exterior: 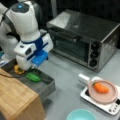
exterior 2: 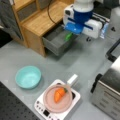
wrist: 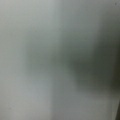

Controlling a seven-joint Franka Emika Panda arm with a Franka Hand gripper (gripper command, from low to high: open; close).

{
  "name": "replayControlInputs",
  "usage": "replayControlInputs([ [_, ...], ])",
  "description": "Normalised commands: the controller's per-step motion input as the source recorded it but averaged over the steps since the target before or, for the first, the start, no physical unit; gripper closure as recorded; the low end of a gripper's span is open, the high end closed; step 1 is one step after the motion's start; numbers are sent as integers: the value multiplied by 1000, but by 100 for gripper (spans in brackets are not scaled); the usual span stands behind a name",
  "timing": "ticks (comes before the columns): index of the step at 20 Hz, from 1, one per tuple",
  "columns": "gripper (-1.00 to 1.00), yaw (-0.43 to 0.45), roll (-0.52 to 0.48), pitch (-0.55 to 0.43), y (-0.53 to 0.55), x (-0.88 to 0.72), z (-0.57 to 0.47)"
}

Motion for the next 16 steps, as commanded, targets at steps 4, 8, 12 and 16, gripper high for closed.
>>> replayControlInputs([
  [4, -100, -125, 77, -150, 176, -31, -50],
  [8, -100, -131, 86, -143, 205, -23, -49],
  [12, -100, -140, 88, -132, 271, -12, -58],
  [16, -100, -140, 62, -110, 297, 2, -46],
])
